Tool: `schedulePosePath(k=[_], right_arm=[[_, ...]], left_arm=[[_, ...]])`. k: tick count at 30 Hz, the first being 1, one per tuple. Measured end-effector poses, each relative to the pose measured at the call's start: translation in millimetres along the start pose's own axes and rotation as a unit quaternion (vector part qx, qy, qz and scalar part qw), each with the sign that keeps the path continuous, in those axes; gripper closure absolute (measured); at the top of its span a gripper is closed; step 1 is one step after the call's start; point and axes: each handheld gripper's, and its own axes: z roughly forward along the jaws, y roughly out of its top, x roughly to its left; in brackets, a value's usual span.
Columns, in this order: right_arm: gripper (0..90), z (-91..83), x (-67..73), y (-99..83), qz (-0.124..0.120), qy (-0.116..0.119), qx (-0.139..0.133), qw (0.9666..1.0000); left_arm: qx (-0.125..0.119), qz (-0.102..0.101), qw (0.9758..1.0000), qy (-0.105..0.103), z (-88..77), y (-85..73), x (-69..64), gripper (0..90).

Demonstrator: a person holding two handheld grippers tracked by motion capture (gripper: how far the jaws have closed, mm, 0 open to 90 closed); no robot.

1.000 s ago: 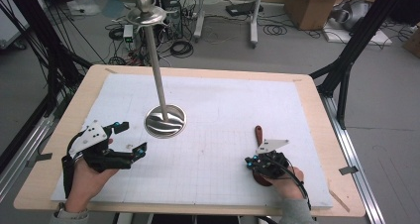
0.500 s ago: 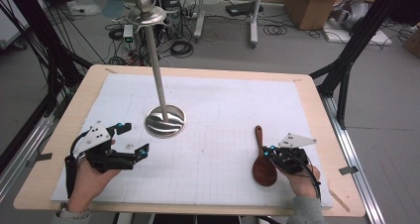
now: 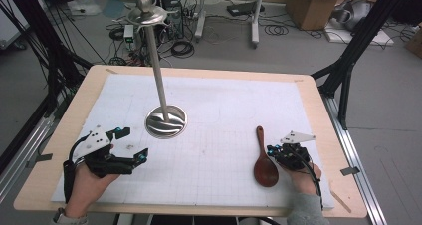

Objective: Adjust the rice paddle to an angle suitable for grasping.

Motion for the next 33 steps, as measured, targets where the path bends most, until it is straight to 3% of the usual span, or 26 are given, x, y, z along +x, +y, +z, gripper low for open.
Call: schedulePosePath(k=[16,22,33], right_arm=[[90.0,11.7,-2.9,3.0,0.003,0.008,0.013,0.9999],[90.0,14.2,-4.2,5.4,0.016,0.014,0.013,0.9997],[90.0,24.4,10.9,20.6,-0.018,0.028,0.031,0.999]], left_arm=[[-0.003,-0.002,0.9999,0.013,-13.4,-2.9,1.2,6.5],[0.0,-0.003,0.9998,0.021,-18.0,-5.2,3.4,6.5],[0.001,-0.006,0.9996,0.028,-25.3,-8.2,5.4,6.5]])
